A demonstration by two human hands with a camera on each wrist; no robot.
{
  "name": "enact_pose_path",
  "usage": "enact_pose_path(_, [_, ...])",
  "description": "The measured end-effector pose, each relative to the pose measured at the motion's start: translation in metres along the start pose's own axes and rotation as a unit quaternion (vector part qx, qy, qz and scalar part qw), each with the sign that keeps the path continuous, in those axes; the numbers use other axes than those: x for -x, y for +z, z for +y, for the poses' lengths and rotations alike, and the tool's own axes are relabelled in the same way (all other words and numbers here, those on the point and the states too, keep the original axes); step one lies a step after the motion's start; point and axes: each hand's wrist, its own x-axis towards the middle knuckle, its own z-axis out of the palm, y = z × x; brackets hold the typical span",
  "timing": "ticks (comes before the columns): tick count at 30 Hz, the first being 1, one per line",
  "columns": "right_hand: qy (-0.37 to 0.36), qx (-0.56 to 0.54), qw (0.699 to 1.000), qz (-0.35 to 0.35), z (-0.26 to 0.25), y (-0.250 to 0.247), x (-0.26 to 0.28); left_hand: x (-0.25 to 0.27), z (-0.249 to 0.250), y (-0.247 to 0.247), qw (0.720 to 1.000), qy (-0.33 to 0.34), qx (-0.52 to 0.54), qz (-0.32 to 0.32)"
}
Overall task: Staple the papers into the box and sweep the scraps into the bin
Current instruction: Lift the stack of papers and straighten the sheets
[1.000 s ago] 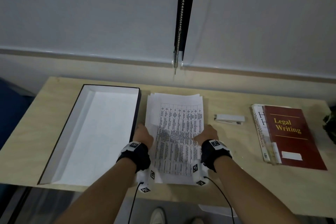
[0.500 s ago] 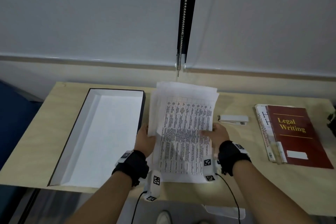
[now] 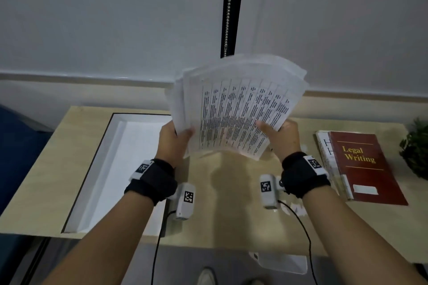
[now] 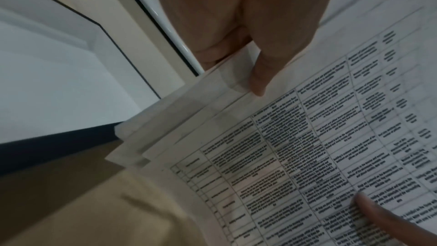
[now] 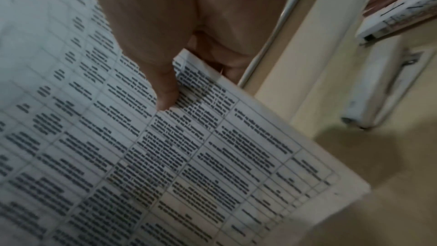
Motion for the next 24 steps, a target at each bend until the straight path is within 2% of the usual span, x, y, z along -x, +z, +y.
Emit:
enact_pose_path(5, [0.044,0.052,0.997,-0.033,0.039,0.006,0.012,0.019,-0.022,0.006,0.996,-0.08,0.025,-0.019])
enact_pose_path(11, [0.025,0.052,0.998,-0.018,0.042,0.006,0.004,0.012,-0.028,0.0,0.997,-0.074,0.001,-0.002])
enact_pose_path(17, [0.09,0.084,0.992,-0.025,0.045,0.006,-0.003,0.006,-0.029,-0.002,0.995,-0.065,-0.063,-0.029])
enact_pose_path(20, [0.095,0.063,0.993,0.02,0.044,-0.005,-0.011,-0.004,-0.023,-0.008,0.997,-0.053,-0.047,-0.013])
enact_pose_path(22, [0.124,0.043,0.99,0.06,0.044,-0.014,-0.007,-0.007,-0.02,-0.011,0.999,-0.048,-0.009,0.007])
enact_pose_path(24, [0.184,0.009,0.979,0.087,0.049,-0.02,0.004,-0.006,-0.021,-0.011,0.996,-0.059,0.053,0.035])
